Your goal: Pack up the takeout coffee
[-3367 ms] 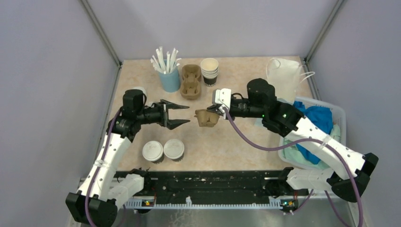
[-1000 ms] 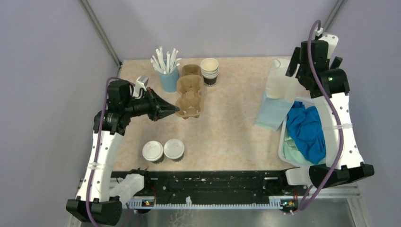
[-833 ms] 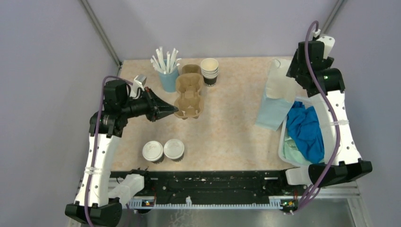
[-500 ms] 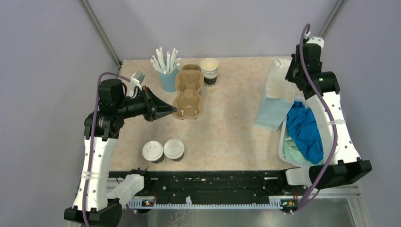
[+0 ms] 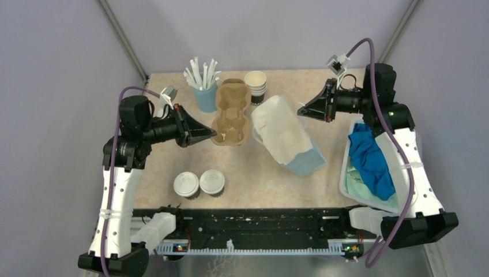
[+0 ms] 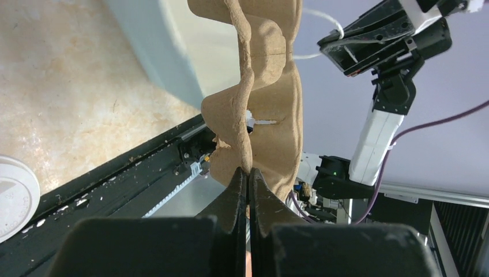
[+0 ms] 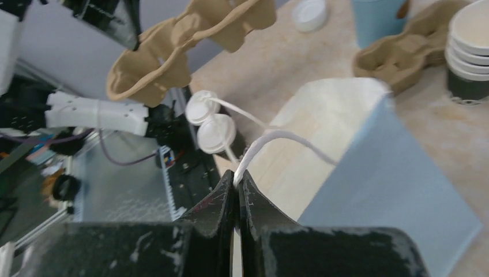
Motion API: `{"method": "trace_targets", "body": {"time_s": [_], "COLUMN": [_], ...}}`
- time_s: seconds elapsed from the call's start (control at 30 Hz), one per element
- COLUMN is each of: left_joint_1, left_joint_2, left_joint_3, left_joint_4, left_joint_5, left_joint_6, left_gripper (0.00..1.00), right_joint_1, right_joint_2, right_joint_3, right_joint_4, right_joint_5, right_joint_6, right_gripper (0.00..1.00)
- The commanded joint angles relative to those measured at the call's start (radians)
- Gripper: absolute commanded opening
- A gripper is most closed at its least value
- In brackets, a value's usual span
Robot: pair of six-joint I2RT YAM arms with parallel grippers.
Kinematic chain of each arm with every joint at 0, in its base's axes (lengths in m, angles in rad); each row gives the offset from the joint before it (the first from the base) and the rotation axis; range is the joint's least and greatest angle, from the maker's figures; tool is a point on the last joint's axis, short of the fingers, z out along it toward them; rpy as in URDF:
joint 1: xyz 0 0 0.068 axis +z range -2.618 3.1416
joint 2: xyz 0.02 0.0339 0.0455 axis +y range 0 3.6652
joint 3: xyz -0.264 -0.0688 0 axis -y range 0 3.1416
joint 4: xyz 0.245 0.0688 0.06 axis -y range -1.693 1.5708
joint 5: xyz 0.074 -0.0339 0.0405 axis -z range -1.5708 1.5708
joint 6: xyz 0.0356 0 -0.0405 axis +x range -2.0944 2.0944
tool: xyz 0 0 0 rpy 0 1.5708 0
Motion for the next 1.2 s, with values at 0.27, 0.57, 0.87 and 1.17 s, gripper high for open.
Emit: {"method": "trace_targets", "body": {"time_s": [0.27,0.57,0.87,1.17], "left_joint_1": [0.003,0.002,0.002,-0.004], "left_joint_2": [-0.033,-0.03,0.001,0.065], "left_joint_3": [0.033,0.027,0.038,0.13], "left_joint_4": [0.184,0.201,0.221,0.221], "left_joint_5": [0.047,0.073,0.094,0.158], "left_joint_6": [-0.018,0.003,0.024,0.185], "left_gripper": [0.0,0.0,0.0,0.0], "right_joint_1": [-0.002,0.012,0.046,0.043], "right_joint_2": [0.138,0.37,0.46,0.325], "right_joint_3": [0.023,0.332,0.397,0.494], "right_joint_4": [-0.056,-0.239,-0.246,-0.273], "right_joint_5": [-0.284,-0.105,-0.066,0.572], "right_joint_6": [-0.049,-0.253,-0.263,0.107], "right_gripper": [0.0,0.0,0.0,0.74]}}
